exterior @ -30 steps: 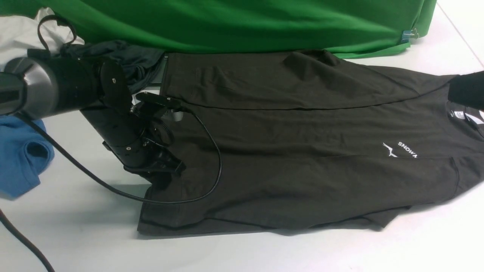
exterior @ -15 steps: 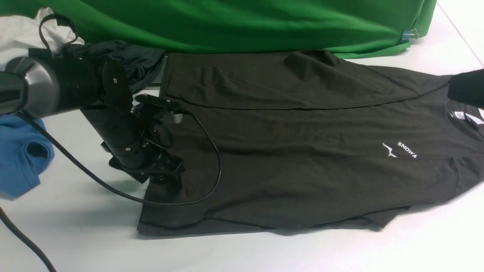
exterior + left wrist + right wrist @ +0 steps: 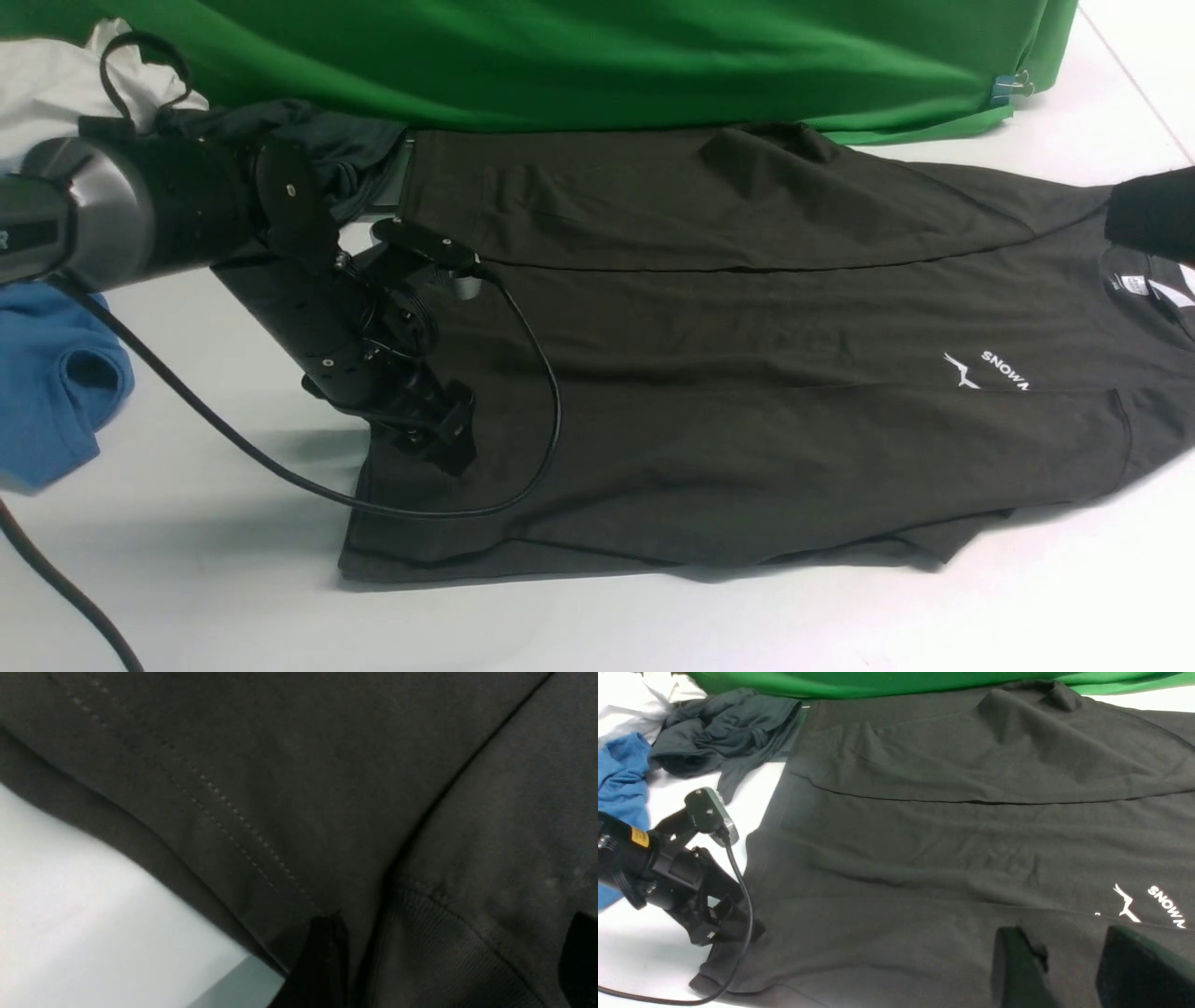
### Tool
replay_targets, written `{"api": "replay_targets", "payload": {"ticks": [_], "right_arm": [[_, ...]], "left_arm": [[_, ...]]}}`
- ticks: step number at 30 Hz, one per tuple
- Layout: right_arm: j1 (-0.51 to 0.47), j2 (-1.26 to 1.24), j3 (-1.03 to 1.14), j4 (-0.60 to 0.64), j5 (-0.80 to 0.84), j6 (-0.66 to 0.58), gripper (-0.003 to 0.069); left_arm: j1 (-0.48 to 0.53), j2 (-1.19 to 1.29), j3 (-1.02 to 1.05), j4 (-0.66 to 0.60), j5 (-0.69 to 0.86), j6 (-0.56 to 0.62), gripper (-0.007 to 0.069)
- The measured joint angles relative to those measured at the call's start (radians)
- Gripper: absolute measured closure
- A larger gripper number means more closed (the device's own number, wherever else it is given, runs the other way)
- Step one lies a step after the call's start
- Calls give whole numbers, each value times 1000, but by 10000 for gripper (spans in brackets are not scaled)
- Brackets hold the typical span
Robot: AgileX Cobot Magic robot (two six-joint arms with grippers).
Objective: Fold a long-sleeved shirt on a white desktop.
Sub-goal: 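Grasp the left edge of the dark T-shirt lying flat on the table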
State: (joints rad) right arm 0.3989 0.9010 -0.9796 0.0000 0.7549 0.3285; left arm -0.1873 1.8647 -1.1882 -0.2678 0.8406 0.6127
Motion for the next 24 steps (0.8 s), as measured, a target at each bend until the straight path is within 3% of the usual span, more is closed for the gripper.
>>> {"api": "replay_targets", "payload": {"ticks": [17, 24], "right_arm": [[0, 0, 0, 0, 3, 0, 418], [0, 0, 0, 0, 15, 0, 418]], "left_arm": [[3, 20, -1, 20, 45, -16, 235], [3, 37, -2, 39, 41, -19, 274]]}}
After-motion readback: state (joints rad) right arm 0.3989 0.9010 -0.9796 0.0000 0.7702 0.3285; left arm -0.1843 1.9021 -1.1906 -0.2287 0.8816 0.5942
